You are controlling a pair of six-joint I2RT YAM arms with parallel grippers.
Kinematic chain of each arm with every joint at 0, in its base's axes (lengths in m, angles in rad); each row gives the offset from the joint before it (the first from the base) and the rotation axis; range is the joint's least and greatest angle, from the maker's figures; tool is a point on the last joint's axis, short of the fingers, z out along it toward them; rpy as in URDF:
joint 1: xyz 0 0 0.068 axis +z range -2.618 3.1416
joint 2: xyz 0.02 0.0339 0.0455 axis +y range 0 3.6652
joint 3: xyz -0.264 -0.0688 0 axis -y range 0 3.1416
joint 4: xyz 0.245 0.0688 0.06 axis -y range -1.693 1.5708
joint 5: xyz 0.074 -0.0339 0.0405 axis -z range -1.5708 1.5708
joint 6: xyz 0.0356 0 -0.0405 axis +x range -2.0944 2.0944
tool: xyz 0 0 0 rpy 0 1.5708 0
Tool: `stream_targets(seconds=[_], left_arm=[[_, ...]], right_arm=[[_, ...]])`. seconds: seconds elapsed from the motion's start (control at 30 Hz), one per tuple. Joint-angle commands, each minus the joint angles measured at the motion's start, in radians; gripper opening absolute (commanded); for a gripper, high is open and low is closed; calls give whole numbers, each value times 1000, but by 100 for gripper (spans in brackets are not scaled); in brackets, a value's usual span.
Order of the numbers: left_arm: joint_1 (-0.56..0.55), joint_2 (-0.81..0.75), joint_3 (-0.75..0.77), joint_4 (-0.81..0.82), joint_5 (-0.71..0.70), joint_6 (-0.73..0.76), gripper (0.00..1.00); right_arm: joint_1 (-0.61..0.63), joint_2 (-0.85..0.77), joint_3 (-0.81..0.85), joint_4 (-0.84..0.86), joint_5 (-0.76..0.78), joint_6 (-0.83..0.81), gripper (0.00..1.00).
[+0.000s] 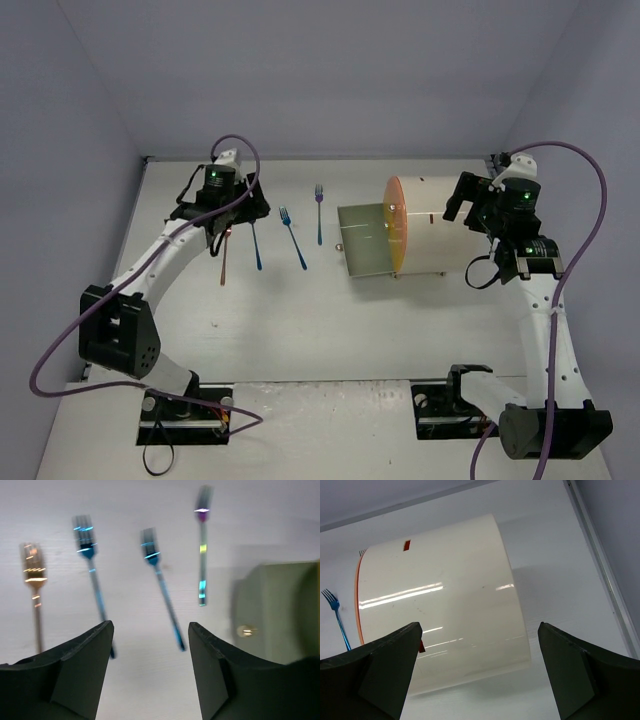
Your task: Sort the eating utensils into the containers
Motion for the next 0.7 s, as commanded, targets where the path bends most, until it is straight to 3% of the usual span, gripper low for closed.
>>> stream_targets(seconds=[0.0,0.37,0.67], left_arm=[[87,59,-3,-244,-116,176,56],[193,280,91,-272,-119,283,46],[213,390,165,-283,-114,313,40]], right_arm=[[29,-18,15,38,-4,-2,100],[35,-57,-8,35,-1,-4,100],[35,-74,-15,29,-2,-5,100]])
